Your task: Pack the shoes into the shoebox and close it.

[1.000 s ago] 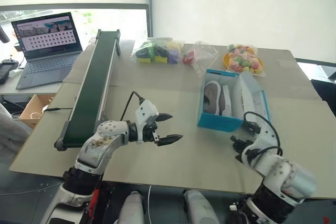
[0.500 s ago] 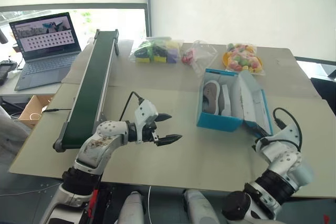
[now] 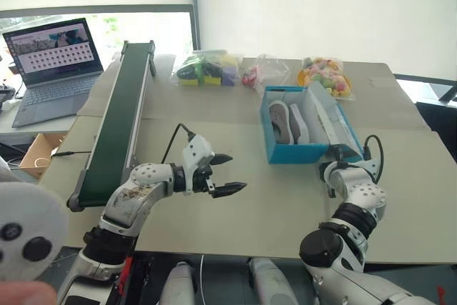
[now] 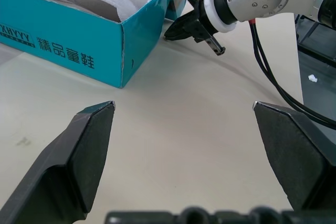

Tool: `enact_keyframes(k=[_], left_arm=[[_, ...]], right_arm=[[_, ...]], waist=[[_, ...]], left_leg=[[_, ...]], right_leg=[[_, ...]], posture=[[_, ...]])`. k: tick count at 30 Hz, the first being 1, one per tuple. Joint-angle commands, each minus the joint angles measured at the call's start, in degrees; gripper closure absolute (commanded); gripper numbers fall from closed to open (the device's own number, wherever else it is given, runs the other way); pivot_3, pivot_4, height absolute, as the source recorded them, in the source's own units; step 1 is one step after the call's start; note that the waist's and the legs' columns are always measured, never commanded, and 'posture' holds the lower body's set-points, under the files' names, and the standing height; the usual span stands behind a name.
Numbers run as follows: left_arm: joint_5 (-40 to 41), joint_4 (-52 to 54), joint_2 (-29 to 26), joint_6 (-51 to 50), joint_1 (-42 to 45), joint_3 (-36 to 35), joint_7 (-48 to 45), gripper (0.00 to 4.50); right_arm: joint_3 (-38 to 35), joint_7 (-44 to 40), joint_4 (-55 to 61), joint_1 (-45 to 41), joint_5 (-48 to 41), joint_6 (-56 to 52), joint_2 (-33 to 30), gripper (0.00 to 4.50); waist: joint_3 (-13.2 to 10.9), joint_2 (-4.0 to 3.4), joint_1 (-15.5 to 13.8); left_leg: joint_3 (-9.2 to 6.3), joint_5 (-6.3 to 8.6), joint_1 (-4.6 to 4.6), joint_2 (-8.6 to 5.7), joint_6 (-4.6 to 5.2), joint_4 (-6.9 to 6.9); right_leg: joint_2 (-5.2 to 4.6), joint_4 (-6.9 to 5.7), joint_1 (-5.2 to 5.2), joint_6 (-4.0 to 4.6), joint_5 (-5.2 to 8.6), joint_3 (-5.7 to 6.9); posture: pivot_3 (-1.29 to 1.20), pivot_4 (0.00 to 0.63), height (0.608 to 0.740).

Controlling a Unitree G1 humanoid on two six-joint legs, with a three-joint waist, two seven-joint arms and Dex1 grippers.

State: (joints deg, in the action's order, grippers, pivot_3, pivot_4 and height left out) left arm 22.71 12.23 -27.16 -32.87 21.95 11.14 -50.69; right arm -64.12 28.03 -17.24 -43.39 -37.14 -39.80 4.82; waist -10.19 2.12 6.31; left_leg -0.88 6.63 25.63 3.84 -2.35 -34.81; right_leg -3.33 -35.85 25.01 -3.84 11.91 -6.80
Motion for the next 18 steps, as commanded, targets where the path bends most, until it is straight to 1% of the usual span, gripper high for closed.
enact_keyframes(k=[1, 4, 6, 9, 11, 13, 18], left_arm=[[1.0, 2.7, -0.6, -0.4, 0.8, -1.0, -0.3, 0.00], [0.9, 2.5, -0.9, -0.3, 1.0, -1.0, -0.5, 0.00], [0.7, 2.2, -1.1, 0.0, 1.2, -1.1, -0.7, 0.00], [0.6, 2.0, -1.3, 0.2, 1.4, -1.2, -0.7, 0.00], [0.7, 2.1, -1.4, 0.1, 1.4, -1.3, -0.6, 0.00], [0.7, 2.4, -1.3, 0.0, 1.2, -1.2, -0.5, 0.00], [0.7, 2.5, -1.2, -0.1, 1.1, -1.1, -0.5, 0.00]], right_arm=[[-0.5, -2.9, -7.8, -2.7, -4.9, 13.7, -0.1, 4.49], [0.8, -6.3, -13.0, -3.4, -7.3, 19.7, -1.5, 4.49], [2.2, -6.3, -14.8, -2.9, -7.2, 21.7, -2.3, 4.49], [4.2, -6.7, -12.8, -2.0, -9.2, 23.5, -1.7, 4.49], [5.6, -6.7, -11.1, -1.2, -9.7, 24.7, -1.5, 4.49], [5.6, -6.3, -12.2, -0.7, -10.4, 27.2, -2.1, 4.49], [7.0, -8.5, -20.2, -1.9, -11.2, 30.8, -5.7, 4.49]], waist=[[0.0, 0.01, 0.4], [0.0, 0.01, 1.0], [0.0, 0.01, 1.4], [0.0, -0.02, 2.1], [0.0, -0.06, 2.3], [0.0, -0.06, 2.4], [0.0, -0.05, 2.2]], left_leg=[[0.00, 0.00, -0.01, 0.00, 0.00, -0.02], [-0.02, 0.00, -0.03, -0.01, 0.00, -0.03], [-0.07, 0.00, -0.12, -0.01, -0.01, -0.02], [-0.34, 0.02, -0.32, -0.02, -0.03, 0.01], [-0.47, 0.02, -0.26, -0.02, -0.03, 0.13], [-0.48, 0.02, -0.17, -0.03, -0.02, 0.11], [-0.50, 0.01, -0.10, -0.03, -0.01, 0.11]], right_leg=[[0.00, 0.01, -0.02, -0.01, -0.01, 0.00], [0.00, 0.07, -0.11, -0.02, -0.02, 0.00], [0.01, 0.12, -0.18, -0.02, -0.02, 0.01], [0.04, 0.46, -0.62, -0.01, -0.02, 0.18], [0.03, 0.79, -0.70, 0.01, -0.03, 0.31], [0.03, 0.79, -0.70, 0.01, -0.04, 0.31], [0.03, 0.82, -0.76, 0.01, -0.04, 0.39]], posture=[[0.00, 0.150, 0.709], [0.00, 0.150, 0.709], [0.00, 0.150, 0.709], [0.00, 0.150, 0.709], [0.00, 0.150, 0.709], [0.00, 0.150, 0.709], [0.00, 0.150, 0.709]])
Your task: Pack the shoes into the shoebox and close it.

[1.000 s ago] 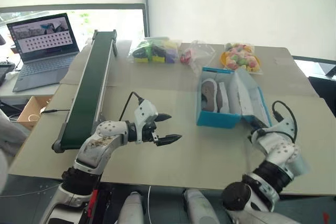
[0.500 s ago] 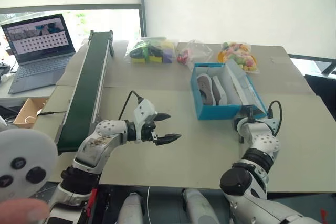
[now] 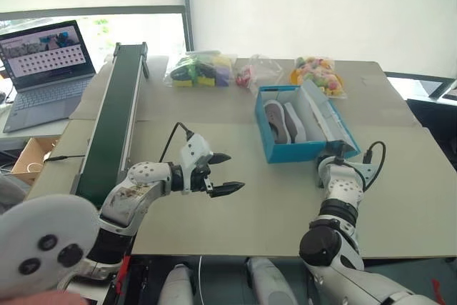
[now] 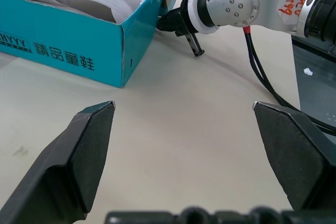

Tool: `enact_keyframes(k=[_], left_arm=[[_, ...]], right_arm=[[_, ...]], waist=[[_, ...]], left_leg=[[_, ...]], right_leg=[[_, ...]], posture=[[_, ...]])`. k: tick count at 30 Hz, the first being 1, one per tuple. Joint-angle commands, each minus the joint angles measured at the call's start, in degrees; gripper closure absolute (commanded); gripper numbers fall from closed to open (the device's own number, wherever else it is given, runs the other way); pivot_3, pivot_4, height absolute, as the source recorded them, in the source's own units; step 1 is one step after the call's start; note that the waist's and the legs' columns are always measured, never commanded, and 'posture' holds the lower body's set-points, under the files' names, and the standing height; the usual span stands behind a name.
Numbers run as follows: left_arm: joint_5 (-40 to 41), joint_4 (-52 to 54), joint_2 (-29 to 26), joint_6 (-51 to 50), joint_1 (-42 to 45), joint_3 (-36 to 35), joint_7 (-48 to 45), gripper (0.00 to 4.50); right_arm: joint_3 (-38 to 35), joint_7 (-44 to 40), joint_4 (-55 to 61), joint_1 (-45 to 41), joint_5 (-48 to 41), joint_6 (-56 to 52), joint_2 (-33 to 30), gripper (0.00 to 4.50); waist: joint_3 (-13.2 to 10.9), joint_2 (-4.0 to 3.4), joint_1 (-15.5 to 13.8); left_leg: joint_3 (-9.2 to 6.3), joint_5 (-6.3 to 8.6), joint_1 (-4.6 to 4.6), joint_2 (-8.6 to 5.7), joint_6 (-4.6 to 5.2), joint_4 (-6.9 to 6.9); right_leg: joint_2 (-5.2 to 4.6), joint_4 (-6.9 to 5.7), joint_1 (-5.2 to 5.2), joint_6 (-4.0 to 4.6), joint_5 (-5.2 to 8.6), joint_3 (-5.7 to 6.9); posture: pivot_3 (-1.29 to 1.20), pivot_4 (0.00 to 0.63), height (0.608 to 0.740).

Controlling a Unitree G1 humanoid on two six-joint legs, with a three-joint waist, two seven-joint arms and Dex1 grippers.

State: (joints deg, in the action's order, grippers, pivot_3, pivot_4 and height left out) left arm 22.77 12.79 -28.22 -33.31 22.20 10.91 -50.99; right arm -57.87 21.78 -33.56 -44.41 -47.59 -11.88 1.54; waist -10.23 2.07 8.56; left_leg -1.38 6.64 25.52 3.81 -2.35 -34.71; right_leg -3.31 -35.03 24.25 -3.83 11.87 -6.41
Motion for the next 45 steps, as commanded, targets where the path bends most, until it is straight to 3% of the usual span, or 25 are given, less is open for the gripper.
enact_keyframes(k=[1, 13, 25, 37, 45], left_arm=[[0.7, 1.9, -0.2, 0.3, 0.9, -0.9, -0.2, 0.00], [0.7, 2.6, -0.9, -0.3, 0.8, -1.3, 0.3, 0.00], [0.8, 3.5, -1.4, -1.5, 0.7, -1.5, 0.4, 0.00], [0.8, 4.4, -1.8, -2.4, 0.1, -1.3, 0.7, 0.00], [0.7, 4.5, -1.6, -2.5, 0.1, -1.1, 1.1, 0.00]], right_arm=[[1.4, -2.8, -5.8, -1.9, -0.9, 3.2, -3.2, 4.49], [0.3, -11.9, -32.1, -11.8, -2.3, 14.0, -16.4, 4.49], [1.1, -24.6, -34.3, -14.9, -3.9, 19.3, -17.4, 4.49], [23.6, -36.0, -18.3, -11.7, 12.3, 18.1, -14.2, 4.49], [37.0, -34.6, -3.0, -4.1, 22.8, 12.9, -13.8, 4.49]], waist=[[0.0, 0.01, 0.0], [-0.3, -0.24, 0.3], [-0.5, -0.38, 0.3], [-0.7, -0.61, 0.3], [-0.7, -0.61, -0.7]], left_leg=[[-0.01, 0.00, 0.00, 0.00, 0.00, 0.00], [-0.04, 0.00, 0.00, -0.14, 0.00, 0.04], [-0.02, 0.03, 0.05, -0.24, 0.09, 0.12], [-0.03, 0.02, 0.04, -0.35, 0.09, 0.13], [-0.05, 0.02, 0.04, -0.37, 0.09, 0.10]], right_leg=[[0.00, 0.02, -0.02, 0.00, 0.00, 0.00], [0.00, 0.01, 0.03, -0.02, -0.01, -0.11], [0.03, -0.02, 0.05, -0.22, 0.14, -0.29], [0.04, -0.20, 0.16, -0.35, 0.11, -0.48], [0.04, -0.37, 0.18, -0.40, 0.15, -0.46]], posture=[[0.00, 0.150, 0.709], [0.00, 0.150, 0.709], [0.00, 0.150, 0.709], [0.00, 0.150, 0.709], [0.00, 0.150, 0.709]])
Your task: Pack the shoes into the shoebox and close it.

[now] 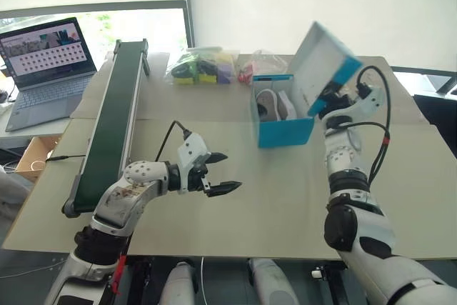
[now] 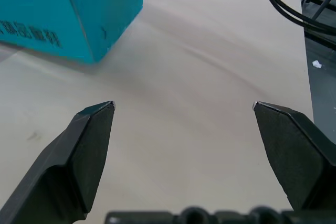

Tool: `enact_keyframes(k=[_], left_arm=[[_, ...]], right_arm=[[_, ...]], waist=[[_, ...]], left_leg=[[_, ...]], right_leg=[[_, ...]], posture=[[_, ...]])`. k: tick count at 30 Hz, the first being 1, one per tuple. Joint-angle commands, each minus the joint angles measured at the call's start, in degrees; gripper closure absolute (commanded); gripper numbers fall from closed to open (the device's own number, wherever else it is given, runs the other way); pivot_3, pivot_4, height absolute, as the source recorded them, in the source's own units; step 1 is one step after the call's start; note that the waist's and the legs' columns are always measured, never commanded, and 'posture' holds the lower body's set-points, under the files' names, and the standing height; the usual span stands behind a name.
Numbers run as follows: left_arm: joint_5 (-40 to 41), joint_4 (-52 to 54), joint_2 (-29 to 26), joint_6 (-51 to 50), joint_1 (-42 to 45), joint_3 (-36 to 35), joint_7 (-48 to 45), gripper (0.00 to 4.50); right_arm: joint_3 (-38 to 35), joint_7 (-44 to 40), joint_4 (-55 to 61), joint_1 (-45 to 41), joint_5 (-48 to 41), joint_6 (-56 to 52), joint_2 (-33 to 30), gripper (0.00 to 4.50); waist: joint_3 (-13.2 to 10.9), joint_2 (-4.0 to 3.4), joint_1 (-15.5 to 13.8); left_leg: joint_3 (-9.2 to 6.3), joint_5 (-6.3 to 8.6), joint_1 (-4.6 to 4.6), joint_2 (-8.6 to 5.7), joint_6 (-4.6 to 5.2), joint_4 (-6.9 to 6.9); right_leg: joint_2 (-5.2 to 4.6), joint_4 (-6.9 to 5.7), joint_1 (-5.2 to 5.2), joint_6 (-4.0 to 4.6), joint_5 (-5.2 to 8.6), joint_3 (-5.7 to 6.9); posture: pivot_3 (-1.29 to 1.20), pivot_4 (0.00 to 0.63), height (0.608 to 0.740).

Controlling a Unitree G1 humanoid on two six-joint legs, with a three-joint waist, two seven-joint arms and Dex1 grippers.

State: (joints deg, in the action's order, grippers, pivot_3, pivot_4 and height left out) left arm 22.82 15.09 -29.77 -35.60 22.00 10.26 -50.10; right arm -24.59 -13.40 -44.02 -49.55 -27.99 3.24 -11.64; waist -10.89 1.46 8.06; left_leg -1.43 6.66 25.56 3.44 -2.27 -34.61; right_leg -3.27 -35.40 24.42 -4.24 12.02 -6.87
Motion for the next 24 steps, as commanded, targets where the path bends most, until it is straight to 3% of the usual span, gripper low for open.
enact_keyframes(k=[1, 7, 11, 15, 20, 24], left_arm=[[0.7, 2.2, 0.0, -0.2, 0.2, -0.5, 0.2, 0.00], [0.8, 2.5, 0.1, -0.3, -0.3, -0.4, 0.3, 0.00], [0.8, 2.5, 0.2, -0.2, -0.5, -0.4, 0.6, 0.00], [0.4, 2.0, 0.5, 0.4, -0.7, -1.0, 1.6, 0.00], [0.2, 1.8, 2.0, 0.3, -1.4, -3.5, 6.0, 0.00], [0.3, 3.7, 2.4, -0.4, -3.1, -5.0, 9.0, 0.00]], right_arm=[[4.8, 0.7, 9.0, 1.7, 4.1, -3.0, -0.8, 4.49], [12.9, 0.7, 18.1, 3.2, 10.1, -10.2, -1.4, 4.49], [16.1, 0.8, 18.5, -1.2, 10.7, -14.4, 1.0, 4.49], [16.6, 2.2, 8.8, -7.2, 12.9, -15.5, 2.5, 4.49], [18.7, 1.3, -13.8, -14.5, 17.9, -14.4, 1.9, 4.49], [18.6, -0.2, -21.3, -16.1, 19.6, -13.2, 1.0, 4.49]], waist=[[0.0, 0.00, -0.3], [0.0, 0.00, -1.0], [0.0, 0.00, -1.0], [0.0, 0.00, -1.0], [0.0, 0.01, -1.4], [0.0, 0.01, -1.4]], left_leg=[[0.01, 0.00, 0.00, -0.02, 0.00, -0.01], [0.01, 0.00, -0.02, -0.02, 0.00, -0.11], [0.00, 0.00, -0.05, -0.02, -0.01, -0.13], [0.01, 0.00, -0.04, -0.04, -0.01, -0.18], [-0.02, -0.01, -0.02, -0.03, -0.01, -0.18], [0.00, -0.01, 0.00, -0.05, 0.00, -0.20]], right_leg=[[-0.01, -0.04, 0.02, 0.04, 0.02, -0.03], [0.00, -0.47, 0.19, 0.21, 0.13, -0.03], [0.00, -0.57, 0.21, 0.23, 0.13, -0.03], [0.00, -0.66, 0.29, 0.25, 0.08, -0.06], [-0.01, -0.64, 0.21, 0.27, 0.11, 0.03], [-0.02, -0.60, 0.18, 0.05, 0.12, -0.01]], posture=[[0.00, 0.150, 0.709], [0.00, 0.150, 0.709], [0.00, 0.150, 0.709], [0.00, 0.150, 0.709], [0.00, 0.150, 0.709], [0.00, 0.150, 0.709]])
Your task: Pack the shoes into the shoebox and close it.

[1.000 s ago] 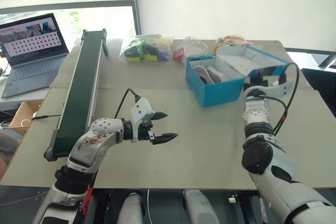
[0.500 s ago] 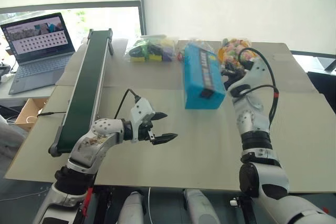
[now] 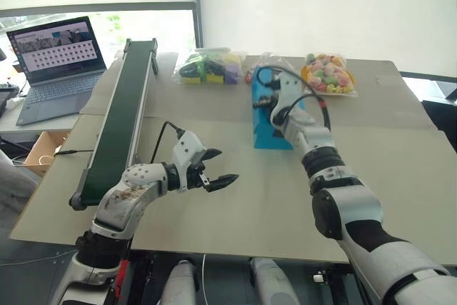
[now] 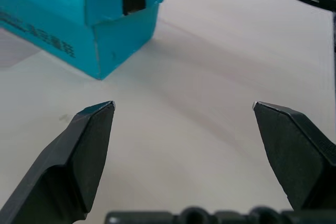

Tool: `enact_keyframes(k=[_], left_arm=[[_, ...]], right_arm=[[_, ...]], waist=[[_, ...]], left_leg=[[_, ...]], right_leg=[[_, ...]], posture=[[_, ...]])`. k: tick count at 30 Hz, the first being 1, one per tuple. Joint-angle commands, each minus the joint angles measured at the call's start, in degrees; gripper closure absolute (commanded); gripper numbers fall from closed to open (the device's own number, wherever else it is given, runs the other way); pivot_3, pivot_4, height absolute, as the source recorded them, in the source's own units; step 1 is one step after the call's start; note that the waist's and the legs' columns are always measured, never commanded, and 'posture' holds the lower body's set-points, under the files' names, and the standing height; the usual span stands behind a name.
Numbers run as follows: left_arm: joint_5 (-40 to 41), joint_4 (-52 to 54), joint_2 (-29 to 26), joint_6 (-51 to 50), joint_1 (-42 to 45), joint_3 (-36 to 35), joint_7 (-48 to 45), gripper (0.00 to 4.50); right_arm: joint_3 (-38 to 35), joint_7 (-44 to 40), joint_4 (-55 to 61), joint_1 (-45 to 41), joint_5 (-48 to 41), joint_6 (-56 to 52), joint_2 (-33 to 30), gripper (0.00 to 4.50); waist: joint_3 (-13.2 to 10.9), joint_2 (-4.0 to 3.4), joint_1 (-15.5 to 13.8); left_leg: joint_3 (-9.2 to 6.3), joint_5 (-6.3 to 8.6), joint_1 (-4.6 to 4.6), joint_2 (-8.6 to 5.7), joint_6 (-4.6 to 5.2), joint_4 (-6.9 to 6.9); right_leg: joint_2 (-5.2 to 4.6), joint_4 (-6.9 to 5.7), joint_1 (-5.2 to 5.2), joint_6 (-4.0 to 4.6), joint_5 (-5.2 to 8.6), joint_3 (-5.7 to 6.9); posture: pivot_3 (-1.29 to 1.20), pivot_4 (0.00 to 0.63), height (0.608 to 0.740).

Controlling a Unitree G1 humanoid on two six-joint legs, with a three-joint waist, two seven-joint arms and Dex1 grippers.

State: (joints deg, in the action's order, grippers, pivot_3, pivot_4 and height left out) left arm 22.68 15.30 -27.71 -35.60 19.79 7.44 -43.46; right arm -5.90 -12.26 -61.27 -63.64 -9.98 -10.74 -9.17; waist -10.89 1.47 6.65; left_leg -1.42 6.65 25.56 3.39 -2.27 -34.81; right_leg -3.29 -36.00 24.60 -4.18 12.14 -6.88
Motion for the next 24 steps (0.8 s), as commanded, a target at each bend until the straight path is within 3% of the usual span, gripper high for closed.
enact_keyframes(k=[1, 9, 17, 24], left_arm=[[0.6, 3.9, 0.4, -0.8, -1.3, -2.8, 3.1, 0.00], [2.9, 4.6, 2.8, -2.2, -2.0, -8.4, 8.4, 0.00], [4.3, 5.6, 5.2, -3.4, -1.8, -15.3, 16.8, 0.00], [6.1, 7.3, 7.1, -4.0, -2.3, -16.8, 20.4, 0.00]], right_arm=[[-0.3, -2.0, -4.6, -2.0, 1.5, 0.8, -1.5, 4.49], [-3.0, -3.4, -0.3, -0.9, -0.6, 1.6, -1.8, 4.49], [-10.7, 0.3, 35.2, 7.6, -10.8, -15.9, -5.2, 4.49], [-4.8, -0.4, 53.8, 19.1, -6.8, -25.7, -12.9, 4.49]], waist=[[0.0, 0.02, 0.0], [0.0, 0.03, 0.0], [0.0, 0.03, -0.9], [0.0, 0.05, -1.6]], left_leg=[[0.00, 0.00, -0.01, 0.00, 0.00, 0.00], [-0.08, 0.00, -0.03, 0.01, 0.00, 0.01], [-0.11, 0.00, 0.00, 0.00, 0.00, 0.00], [-0.06, 0.00, 0.00, 0.00, -0.01, 0.00]], right_leg=[[0.00, -0.02, -0.01, -0.14, -0.03, 0.00], [0.01, -0.07, -0.05, -0.21, 0.01, 0.11], [0.01, -0.09, -0.05, -0.22, 0.01, 0.12], [-0.01, -0.01, -0.07, -0.14, 0.11, 0.09]], posture=[[0.00, 0.150, 0.709], [0.00, 0.150, 0.709], [0.00, 0.150, 0.709], [0.00, 0.150, 0.709]])
